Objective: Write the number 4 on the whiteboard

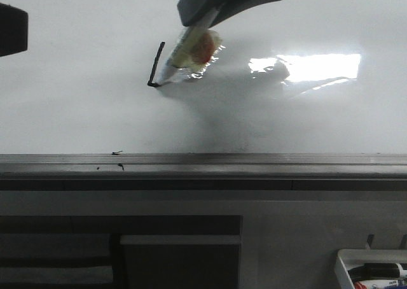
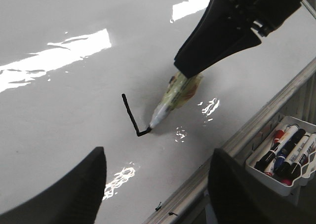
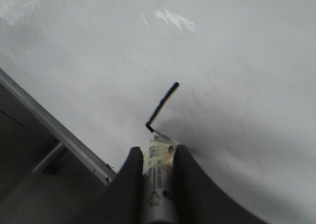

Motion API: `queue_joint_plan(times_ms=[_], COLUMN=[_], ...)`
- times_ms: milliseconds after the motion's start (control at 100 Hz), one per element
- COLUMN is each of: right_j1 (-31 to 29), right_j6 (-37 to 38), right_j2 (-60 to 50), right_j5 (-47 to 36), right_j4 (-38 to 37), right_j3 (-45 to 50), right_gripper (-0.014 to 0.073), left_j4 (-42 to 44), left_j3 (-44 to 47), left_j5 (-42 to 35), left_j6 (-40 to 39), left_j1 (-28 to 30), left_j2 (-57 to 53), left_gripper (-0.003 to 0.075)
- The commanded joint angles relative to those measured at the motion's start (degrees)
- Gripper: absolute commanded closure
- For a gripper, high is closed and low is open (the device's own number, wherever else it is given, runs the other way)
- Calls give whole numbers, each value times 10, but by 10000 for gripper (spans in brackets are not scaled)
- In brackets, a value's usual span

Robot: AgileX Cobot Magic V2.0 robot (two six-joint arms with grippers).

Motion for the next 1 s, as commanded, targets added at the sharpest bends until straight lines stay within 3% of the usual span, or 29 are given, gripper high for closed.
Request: queue_joint_plan(times_ms=[0,200,420,680,990], right_j1=[-44,-76,-18,-17,-5], right_j6=[-6,-6,-6,-6,-2], right_j2=[-41,-85,-93,-53,-48], right_j5=[18,31,11,-23,-11], right_j4=[-30,-30,-25,-25,15], right_j3=[4,28,-13,-28,53], right_gripper=[656,656,656,656,656], left_j4=[-9,-9,-9,-9,-2], left_j3=[-15,-15,-15,-15,-15], left_j5=[-47,-47,-47,-45,-44], left_j6=[-2,-2,-2,-2,-2], left_j1=[0,0,0,0,0], left_j2=[1,1,1,1,1], left_gripper=[303,303,303,303,303])
